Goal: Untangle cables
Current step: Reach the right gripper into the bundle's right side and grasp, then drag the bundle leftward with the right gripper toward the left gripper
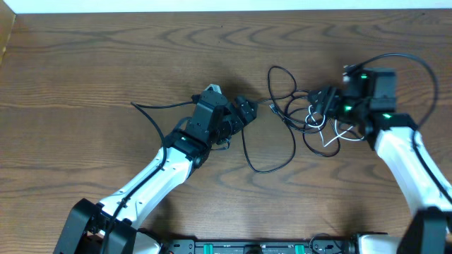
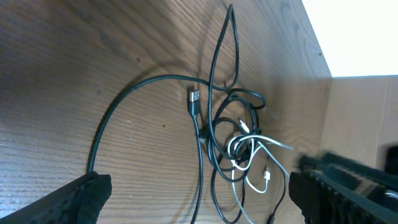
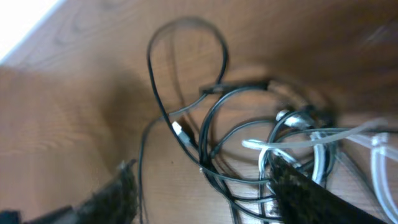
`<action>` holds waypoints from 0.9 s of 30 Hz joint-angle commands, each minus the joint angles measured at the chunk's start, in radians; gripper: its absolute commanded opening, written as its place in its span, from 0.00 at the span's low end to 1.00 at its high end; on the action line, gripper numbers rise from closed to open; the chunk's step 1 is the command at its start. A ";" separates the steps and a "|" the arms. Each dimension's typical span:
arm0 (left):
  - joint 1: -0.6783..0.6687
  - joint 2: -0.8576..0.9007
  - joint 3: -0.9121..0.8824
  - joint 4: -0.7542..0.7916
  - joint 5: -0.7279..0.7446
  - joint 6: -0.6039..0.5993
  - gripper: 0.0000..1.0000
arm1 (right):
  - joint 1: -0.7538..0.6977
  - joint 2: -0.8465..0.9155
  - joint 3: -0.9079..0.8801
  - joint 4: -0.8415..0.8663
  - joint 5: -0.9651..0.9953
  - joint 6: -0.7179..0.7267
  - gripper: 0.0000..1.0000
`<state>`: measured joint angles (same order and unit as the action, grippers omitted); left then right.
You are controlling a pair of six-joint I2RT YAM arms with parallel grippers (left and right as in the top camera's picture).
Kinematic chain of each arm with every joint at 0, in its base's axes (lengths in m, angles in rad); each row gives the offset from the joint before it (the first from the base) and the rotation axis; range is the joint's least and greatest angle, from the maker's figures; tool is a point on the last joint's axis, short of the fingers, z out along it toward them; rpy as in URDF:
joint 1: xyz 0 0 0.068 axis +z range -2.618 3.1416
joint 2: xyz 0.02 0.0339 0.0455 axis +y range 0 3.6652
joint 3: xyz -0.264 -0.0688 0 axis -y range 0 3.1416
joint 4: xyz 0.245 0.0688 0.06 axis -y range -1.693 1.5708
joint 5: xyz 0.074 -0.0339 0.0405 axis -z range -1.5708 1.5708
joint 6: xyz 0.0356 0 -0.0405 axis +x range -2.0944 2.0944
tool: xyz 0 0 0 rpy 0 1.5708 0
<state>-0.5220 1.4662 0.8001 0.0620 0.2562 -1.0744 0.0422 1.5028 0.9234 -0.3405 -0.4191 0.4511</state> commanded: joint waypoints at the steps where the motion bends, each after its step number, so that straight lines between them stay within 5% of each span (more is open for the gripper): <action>1: -0.003 0.004 0.009 -0.002 -0.006 -0.005 0.98 | 0.018 0.066 -0.007 -0.024 -0.005 -0.018 0.55; 5: -0.003 0.004 0.009 -0.003 -0.007 -0.005 0.98 | 0.009 0.085 -0.007 -0.104 0.094 -0.005 0.53; 9: -0.003 0.004 0.009 -0.002 -0.008 -0.005 0.98 | 0.008 0.089 -0.008 -0.158 0.199 0.062 0.61; 14: -0.003 0.004 0.009 -0.002 -0.019 -0.004 0.98 | 0.019 0.125 -0.017 -0.156 0.319 0.180 0.55; 23: -0.003 0.004 0.009 -0.006 -0.018 -0.005 0.98 | 0.019 0.263 -0.017 -0.066 0.298 0.233 0.56; 27: -0.003 0.004 0.009 -0.010 -0.010 -0.005 0.98 | 0.018 0.312 -0.017 -0.036 0.237 0.232 0.42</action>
<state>-0.5220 1.4662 0.8001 0.0559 0.2558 -1.0744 0.0566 1.7565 0.9230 -0.3759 -0.1402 0.6609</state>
